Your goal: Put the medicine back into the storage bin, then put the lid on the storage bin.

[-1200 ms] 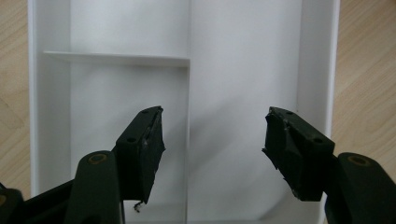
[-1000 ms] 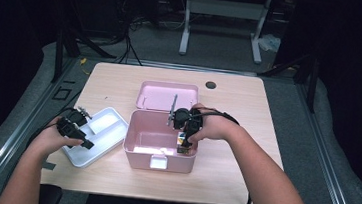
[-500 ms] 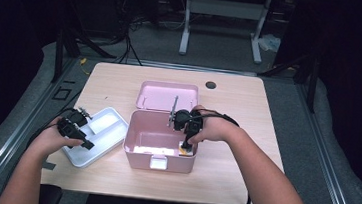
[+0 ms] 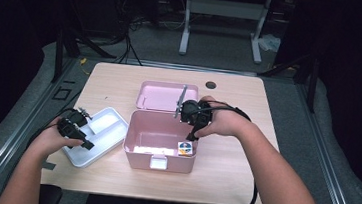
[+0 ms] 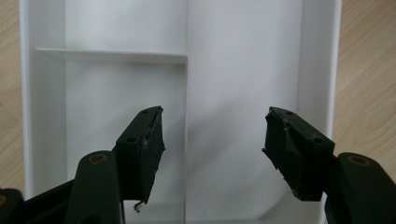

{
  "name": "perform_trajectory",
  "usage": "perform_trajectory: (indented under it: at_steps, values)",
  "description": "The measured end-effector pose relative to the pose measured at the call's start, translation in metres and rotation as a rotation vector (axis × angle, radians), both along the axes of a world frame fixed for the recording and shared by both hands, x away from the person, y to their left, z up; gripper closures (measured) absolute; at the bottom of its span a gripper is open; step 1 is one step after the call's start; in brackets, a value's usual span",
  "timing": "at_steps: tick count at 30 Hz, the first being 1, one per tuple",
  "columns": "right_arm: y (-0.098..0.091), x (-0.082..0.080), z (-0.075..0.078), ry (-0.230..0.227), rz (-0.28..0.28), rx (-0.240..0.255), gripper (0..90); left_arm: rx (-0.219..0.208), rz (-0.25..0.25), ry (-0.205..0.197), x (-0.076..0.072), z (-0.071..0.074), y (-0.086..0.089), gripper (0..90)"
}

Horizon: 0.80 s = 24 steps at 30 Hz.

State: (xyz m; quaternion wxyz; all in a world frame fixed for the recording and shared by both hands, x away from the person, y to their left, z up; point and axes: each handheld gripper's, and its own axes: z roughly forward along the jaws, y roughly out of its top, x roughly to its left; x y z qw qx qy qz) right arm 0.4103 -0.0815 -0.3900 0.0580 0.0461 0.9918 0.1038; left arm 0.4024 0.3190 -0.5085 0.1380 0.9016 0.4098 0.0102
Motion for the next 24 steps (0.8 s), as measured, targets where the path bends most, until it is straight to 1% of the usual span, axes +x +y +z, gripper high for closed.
perform_trajectory:
  at_steps: [2,4,6,7,9,10,11,12,13,14,16,18,19,20,21,22,23,24]
  values:
    - [-0.006,-0.001,0.006,-0.011,-0.009,0.006,43.0,-0.001,0.000,0.000,0.000,0.000,0.000,37.3]
    - [-0.015,-0.001,0.011,-0.022,-0.030,0.014,43.0,-0.003,0.000,-0.002,0.000,0.000,0.001,37.7]
    - [-0.024,-0.002,0.011,-0.032,-0.061,0.033,42.9,-0.010,0.006,-0.005,0.000,0.001,0.001,39.3]
    - [-0.027,-0.003,0.011,-0.037,-0.076,0.034,42.9,-0.011,0.005,-0.006,0.000,0.001,0.002,39.6]
    - [-0.040,-0.004,0.008,-0.062,-0.125,0.057,42.5,-0.015,0.008,-0.005,0.000,0.001,0.002,41.2]
    - [-0.046,-0.004,0.007,-0.068,-0.165,0.061,42.5,-0.014,0.007,-0.004,0.000,0.002,0.003,42.0]
    - [-0.051,-0.005,0.006,-0.064,-0.205,0.065,42.5,-0.015,0.005,-0.004,-0.001,0.002,0.003,43.4]
    - [-0.059,-0.006,0.004,-0.060,-0.253,0.080,42.5,-0.018,0.006,-0.004,-0.001,0.003,0.003,44.5]
    - [-0.064,-0.007,0.003,-0.057,-0.281,0.090,42.5,-0.020,0.009,-0.005,-0.002,0.003,0.002,46.5]
    - [-0.071,-0.008,0.001,-0.073,-0.304,0.095,42.5,-0.021,0.010,-0.003,-0.003,0.003,0.002,48.5]
    - [-0.084,-0.012,-0.007,-0.102,-0.376,0.113,42.5,-0.019,0.018,-0.007,-0.004,0.004,0.002,49.1]
    - [-0.095,-0.014,-0.020,-0.108,-0.435,0.126,42.3,-0.007,0.022,-0.024,-0.003,0.005,0.004,49.2]
    - [-0.098,-0.015,-0.025,-0.105,-0.456,0.136,42.3,-0.009,0.032,-0.023,-0.003,0.005,0.005,49.3]
    - [-0.101,-0.015,-0.034,-0.088,-0.487,0.155,42.3,-0.018,0.035,-0.011,-0.002,0.005,0.005,50.9]
    - [-0.103,-0.016,-0.039,-0.087,-0.506,0.161,42.3,-0.040,0.050,0.013,-0.002,0.004,0.006,54.2]
    - [-0.105,-0.016,-0.049,-0.080,-0.535,0.165,42.3,-0.053,0.062,0.027,-0.001,0.004,0.007,56.7]
    - [-0.105,-0.017,-0.055,-0.076,-0.554,0.168,42.3,-0.053,0.067,0.027,-0.001,0.003,0.008,56.5]
    - [-0.106,-0.019,-0.063,-0.073,-0.573,0.173,42.3,-0.044,0.067,0.019,-0.001,0.003,0.008,56.5]
